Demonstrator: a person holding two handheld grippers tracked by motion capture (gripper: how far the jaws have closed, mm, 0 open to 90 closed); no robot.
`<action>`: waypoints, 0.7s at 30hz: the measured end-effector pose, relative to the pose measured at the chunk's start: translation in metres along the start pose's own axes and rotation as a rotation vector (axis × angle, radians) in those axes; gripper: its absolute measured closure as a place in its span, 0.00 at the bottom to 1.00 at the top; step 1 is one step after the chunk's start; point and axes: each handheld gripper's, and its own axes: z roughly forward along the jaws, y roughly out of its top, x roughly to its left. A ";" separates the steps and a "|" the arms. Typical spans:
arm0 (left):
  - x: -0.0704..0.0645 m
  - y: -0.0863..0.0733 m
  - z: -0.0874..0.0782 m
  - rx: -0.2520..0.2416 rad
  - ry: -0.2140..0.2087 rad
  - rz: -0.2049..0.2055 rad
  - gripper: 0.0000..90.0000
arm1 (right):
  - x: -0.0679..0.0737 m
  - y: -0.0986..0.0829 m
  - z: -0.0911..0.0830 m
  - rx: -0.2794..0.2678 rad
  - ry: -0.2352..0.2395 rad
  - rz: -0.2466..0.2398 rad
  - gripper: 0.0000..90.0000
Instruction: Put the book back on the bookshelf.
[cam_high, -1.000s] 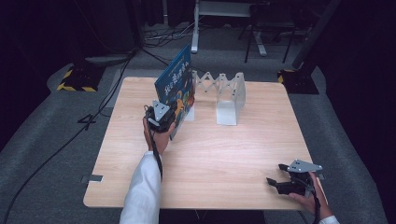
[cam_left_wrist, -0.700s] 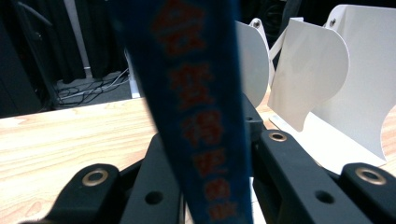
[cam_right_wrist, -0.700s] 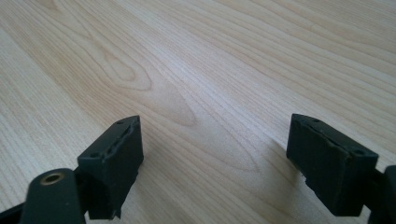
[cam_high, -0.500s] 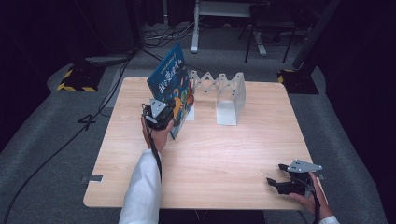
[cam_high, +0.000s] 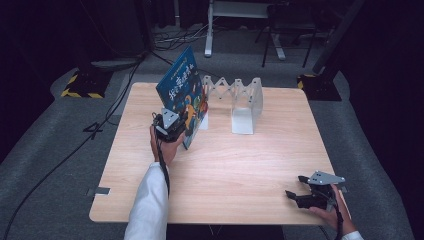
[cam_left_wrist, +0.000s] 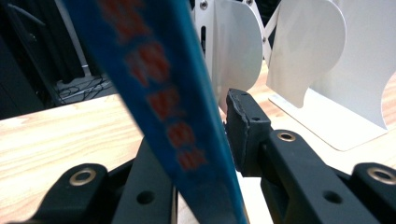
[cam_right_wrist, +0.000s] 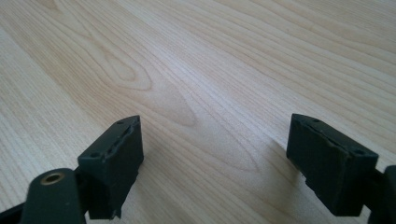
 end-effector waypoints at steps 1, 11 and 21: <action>0.000 -0.001 -0.001 -0.002 -0.003 -0.004 0.80 | 0.000 0.000 0.000 0.000 0.000 0.000 0.21; -0.001 -0.012 -0.009 0.040 -0.014 0.041 0.74 | 0.000 0.000 0.000 0.000 0.001 -0.001 0.21; -0.010 -0.016 -0.013 0.071 -0.036 0.091 0.69 | 0.000 0.000 0.000 0.001 0.001 0.000 0.21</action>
